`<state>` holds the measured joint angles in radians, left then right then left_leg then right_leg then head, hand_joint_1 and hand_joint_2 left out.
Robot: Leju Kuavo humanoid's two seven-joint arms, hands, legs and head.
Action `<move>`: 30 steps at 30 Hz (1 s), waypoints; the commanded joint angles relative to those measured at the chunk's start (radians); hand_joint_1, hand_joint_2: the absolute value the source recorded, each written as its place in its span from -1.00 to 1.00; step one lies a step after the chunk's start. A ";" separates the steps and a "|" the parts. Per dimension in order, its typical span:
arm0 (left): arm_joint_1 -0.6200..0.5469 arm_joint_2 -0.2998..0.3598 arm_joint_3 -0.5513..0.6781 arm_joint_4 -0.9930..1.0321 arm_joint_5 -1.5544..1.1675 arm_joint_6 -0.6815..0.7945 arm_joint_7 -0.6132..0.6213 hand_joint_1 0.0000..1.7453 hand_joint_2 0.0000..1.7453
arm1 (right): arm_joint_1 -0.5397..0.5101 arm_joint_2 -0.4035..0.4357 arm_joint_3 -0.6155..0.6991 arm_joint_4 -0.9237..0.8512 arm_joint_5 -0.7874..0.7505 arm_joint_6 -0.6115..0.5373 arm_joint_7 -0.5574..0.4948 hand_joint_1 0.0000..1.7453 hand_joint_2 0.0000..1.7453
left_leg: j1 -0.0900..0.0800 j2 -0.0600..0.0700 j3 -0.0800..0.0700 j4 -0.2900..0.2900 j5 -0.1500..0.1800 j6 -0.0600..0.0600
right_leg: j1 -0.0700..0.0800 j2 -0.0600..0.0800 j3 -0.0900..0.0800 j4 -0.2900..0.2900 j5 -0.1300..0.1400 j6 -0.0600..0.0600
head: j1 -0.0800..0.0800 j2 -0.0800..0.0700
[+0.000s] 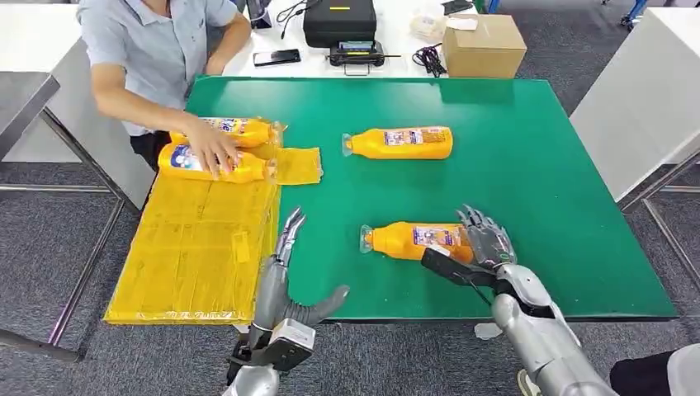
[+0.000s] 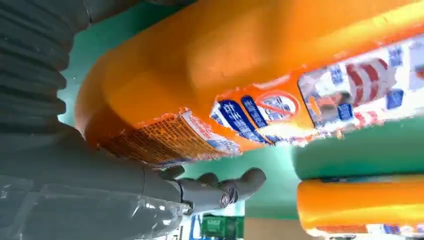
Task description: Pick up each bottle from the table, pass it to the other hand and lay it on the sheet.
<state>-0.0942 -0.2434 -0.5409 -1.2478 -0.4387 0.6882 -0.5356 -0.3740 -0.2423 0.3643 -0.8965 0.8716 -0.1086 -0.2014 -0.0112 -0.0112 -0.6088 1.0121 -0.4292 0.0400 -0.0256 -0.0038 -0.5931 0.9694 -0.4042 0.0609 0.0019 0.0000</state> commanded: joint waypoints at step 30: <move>-0.077 0.007 -0.054 0.109 0.183 -0.004 -0.075 -1.00 1.00 | 0.074 -0.086 0.000 0.003 -0.593 0.320 -0.262 1.00 1.00 | 0.002 -0.002 0.014 -0.001 -0.001 -0.002 | 0.003 -0.002 0.015 -0.003 0.000 -0.002 | 0.000 0.000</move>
<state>-0.1574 -0.2434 -0.5829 -1.1589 -0.3219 0.6699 -0.5894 -0.4402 -0.4055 0.4558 -0.8328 0.4080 0.2381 -0.3572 -0.0113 -0.0114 -0.5969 1.0122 -0.4300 0.0402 -0.0255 -0.0038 -0.5815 0.9686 -0.4044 0.0610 0.0019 0.0000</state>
